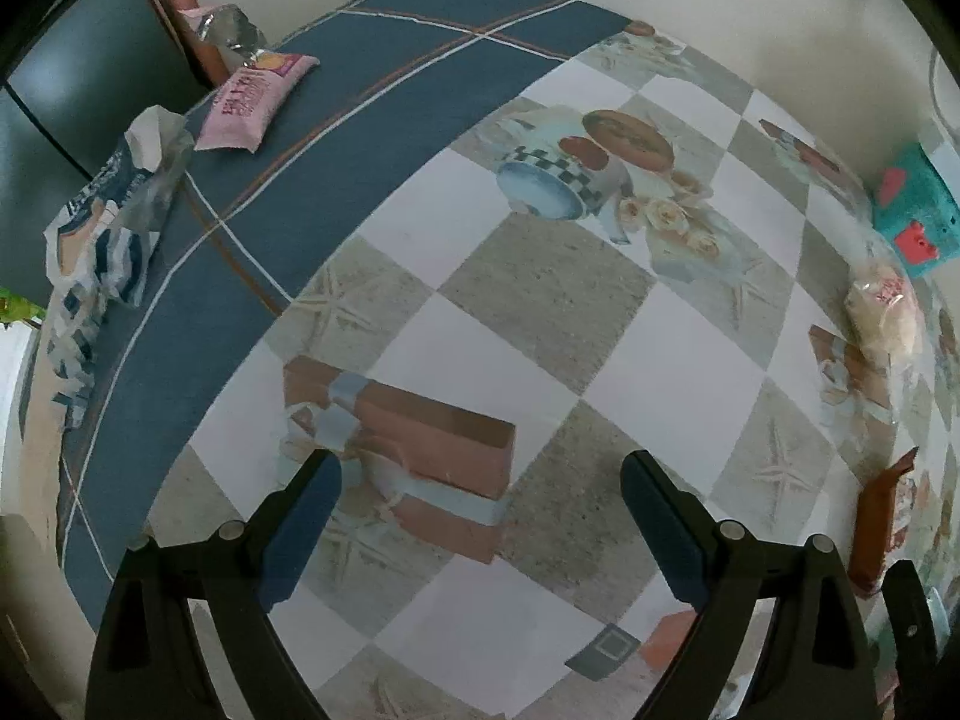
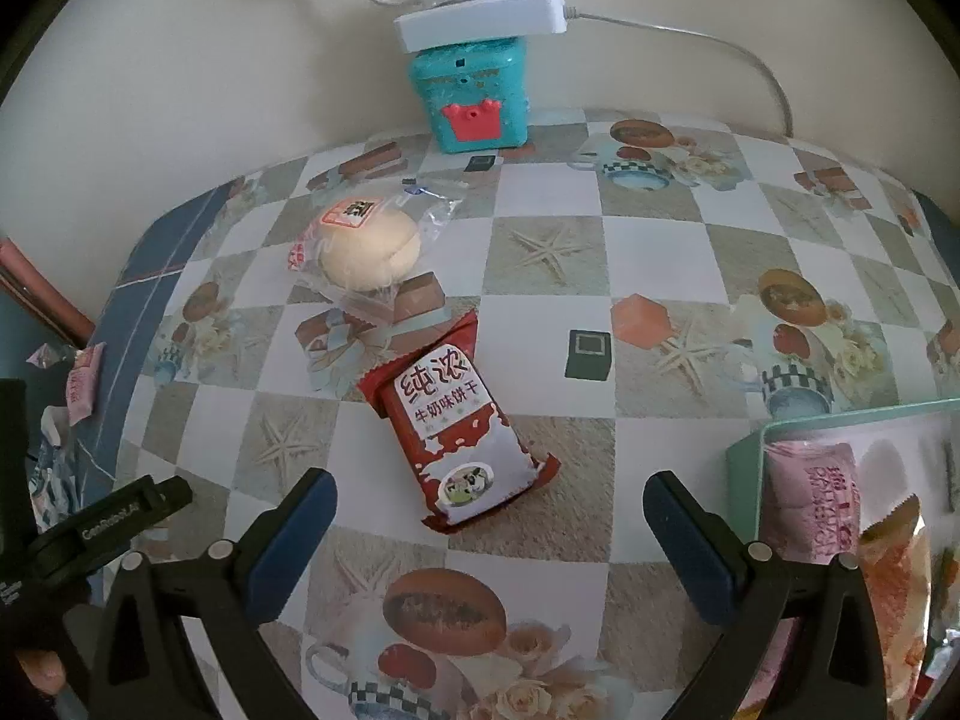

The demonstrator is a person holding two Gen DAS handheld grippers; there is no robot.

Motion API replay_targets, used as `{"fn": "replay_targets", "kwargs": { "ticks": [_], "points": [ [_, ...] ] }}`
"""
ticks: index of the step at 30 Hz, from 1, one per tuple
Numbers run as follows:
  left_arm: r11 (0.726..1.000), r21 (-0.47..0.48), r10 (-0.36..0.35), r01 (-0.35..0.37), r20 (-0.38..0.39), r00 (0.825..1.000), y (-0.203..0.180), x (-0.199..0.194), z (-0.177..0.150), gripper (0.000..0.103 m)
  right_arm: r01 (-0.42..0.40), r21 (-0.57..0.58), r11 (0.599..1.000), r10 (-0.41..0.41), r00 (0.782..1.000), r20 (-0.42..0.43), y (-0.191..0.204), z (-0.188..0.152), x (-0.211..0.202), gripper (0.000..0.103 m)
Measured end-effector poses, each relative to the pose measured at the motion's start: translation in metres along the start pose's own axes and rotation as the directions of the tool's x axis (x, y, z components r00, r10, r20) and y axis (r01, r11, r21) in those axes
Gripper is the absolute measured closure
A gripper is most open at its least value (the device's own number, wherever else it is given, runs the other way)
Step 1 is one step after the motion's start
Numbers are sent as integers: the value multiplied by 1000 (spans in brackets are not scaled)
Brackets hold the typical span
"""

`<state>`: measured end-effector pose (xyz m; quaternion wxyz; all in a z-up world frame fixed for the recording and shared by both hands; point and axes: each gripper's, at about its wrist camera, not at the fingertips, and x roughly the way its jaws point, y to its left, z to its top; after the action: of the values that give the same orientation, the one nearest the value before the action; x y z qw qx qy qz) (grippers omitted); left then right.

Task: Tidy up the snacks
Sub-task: 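Move both tools back toward the round bun and red milk biscuit packet, then grasp the red milk biscuit packet with the right tool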

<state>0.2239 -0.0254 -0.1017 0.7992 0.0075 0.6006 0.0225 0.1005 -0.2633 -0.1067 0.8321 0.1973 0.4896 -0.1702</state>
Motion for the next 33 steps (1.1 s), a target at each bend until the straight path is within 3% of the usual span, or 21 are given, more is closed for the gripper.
{"fn": "replay_targets", "kwargs": {
  "ticks": [8, 17, 33],
  "points": [
    [999, -46, 16, -16, 5, 1000, 2, 0, 0, 9, 63, -35, 997, -64, 997, -34, 3, 15, 6, 0],
    [994, 96, 57, -61, 51, 997, -24, -12, 10, 9, 98, -87, 991, -103, 993, -58, 7, 30, 8, 0],
    [961, 275, -26, 23, 8, 1000, -50, -6, 34, 9, 103, -162, 981, -122, 986, -110, 6, 48, 33, 0]
  ]
}}
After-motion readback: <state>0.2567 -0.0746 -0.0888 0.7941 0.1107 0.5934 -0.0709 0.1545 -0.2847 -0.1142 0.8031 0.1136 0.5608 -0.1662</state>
